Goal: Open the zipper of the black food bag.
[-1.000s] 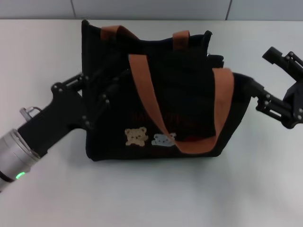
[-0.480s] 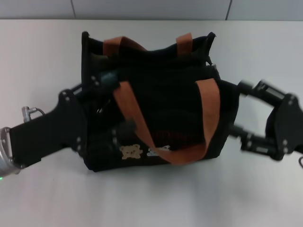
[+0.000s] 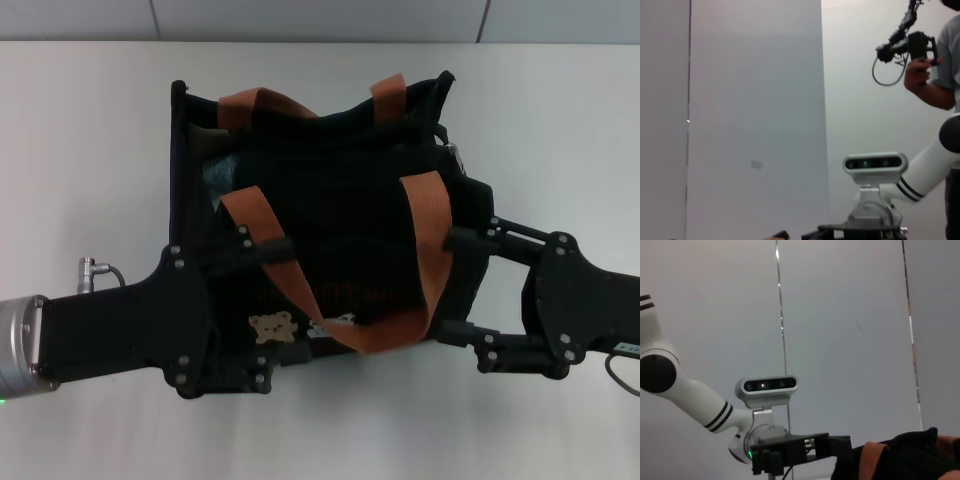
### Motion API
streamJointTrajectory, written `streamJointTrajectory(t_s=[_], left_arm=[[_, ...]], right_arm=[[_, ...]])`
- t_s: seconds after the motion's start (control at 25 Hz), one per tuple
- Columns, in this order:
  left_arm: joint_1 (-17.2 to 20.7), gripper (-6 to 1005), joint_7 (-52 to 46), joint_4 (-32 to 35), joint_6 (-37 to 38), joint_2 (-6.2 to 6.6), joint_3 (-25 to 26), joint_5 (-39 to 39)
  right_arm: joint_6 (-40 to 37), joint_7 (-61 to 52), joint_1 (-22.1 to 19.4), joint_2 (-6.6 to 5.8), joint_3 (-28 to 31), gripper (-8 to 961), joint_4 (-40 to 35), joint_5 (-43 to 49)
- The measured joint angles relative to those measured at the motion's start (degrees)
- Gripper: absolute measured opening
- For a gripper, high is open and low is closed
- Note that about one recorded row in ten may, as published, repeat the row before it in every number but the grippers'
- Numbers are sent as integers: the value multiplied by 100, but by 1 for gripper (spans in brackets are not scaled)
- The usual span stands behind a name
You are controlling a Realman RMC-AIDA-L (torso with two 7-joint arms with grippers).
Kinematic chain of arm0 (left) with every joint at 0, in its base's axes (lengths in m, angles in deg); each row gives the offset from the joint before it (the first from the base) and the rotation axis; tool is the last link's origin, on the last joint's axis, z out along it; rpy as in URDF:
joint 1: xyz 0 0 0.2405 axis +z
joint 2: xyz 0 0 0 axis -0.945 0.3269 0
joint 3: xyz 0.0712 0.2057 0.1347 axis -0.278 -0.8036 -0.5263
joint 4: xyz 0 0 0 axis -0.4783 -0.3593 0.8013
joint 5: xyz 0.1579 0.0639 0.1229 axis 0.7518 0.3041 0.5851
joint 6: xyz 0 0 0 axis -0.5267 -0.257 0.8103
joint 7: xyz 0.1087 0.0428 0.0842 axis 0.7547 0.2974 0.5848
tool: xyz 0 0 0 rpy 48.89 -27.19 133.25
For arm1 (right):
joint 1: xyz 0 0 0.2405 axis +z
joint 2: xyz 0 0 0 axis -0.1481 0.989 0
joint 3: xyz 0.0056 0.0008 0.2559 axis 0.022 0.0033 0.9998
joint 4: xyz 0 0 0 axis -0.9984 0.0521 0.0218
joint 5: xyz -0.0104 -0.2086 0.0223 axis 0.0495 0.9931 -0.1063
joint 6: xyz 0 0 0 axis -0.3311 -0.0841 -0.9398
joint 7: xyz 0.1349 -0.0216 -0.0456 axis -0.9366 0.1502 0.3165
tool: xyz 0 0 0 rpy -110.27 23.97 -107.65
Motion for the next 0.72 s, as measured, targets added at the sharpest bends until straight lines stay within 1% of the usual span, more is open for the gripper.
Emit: streamJointTrajectory(t_s=[0.2, 0.72], left_arm=[[-9, 835, -5, 64, -11, -29, 70, 256], [63, 833, 114, 59, 14, -73, 288, 266]], right_arm=[[5, -30, 33, 3, -79, 825, -1, 5], [17, -18, 10, 5, -22, 825, 7, -28]])
